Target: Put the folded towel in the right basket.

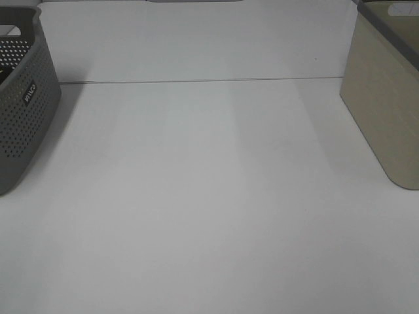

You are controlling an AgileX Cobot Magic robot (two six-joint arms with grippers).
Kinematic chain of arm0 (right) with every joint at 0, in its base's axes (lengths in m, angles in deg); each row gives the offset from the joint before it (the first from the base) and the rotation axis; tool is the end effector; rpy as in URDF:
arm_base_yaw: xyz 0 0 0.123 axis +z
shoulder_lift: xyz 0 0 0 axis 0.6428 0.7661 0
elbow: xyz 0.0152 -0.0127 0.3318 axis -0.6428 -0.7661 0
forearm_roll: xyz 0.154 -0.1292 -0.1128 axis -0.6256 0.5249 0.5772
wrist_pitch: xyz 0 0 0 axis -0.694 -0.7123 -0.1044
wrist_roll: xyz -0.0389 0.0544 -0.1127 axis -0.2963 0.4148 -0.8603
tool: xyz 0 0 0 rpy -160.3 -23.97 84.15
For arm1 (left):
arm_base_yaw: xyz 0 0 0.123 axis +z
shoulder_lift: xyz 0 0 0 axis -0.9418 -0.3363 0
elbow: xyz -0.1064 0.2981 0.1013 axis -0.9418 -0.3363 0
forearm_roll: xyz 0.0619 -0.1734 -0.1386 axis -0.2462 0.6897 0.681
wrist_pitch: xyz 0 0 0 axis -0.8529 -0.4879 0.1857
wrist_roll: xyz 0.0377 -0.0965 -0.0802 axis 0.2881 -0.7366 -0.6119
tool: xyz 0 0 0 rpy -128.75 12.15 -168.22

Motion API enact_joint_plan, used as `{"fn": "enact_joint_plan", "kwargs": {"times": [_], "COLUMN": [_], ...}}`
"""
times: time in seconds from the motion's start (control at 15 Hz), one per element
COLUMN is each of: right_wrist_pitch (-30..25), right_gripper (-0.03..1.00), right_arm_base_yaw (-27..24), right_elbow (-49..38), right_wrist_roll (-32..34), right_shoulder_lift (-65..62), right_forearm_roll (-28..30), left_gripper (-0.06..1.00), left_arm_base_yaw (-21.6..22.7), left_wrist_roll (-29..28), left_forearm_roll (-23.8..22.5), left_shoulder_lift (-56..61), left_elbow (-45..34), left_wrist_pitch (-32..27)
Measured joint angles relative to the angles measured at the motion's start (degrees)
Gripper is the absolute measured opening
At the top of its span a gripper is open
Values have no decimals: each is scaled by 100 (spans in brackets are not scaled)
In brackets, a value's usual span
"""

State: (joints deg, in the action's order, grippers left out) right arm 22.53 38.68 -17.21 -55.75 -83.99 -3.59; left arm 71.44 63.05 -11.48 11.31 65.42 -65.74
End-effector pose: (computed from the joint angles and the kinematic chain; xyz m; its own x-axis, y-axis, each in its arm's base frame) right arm -0.0328 0.0228 0.2527 -0.4985 -0.0160 -0.8668 -0.1362 0.9889 0.0600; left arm -0.0359 -0.0071 0.2491 -0.4464 -0.0003 -0.8948 0.0282 0.9995 -0.0144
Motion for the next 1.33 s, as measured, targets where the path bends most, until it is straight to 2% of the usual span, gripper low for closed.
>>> {"fn": "enact_joint_plan", "kwargs": {"times": [1.13,1.33], "right_wrist_pitch": [52,74], "right_gripper": [67,67], "right_arm_base_yaw": [0,0], "right_elbow": [0,0], "right_wrist_roll": [0,0], "right_shoulder_lift": [-309,-309], "right_forearm_roll": [0,252], "left_gripper": [97,97], "left_arm_base_yaw": [0,0], "left_wrist_roll": [0,0], "left_forearm_roll": [0,0], "left_shoulder_lift": [0,0], "left_elbow": [0,0], "left_wrist_pitch": [0,0]}}
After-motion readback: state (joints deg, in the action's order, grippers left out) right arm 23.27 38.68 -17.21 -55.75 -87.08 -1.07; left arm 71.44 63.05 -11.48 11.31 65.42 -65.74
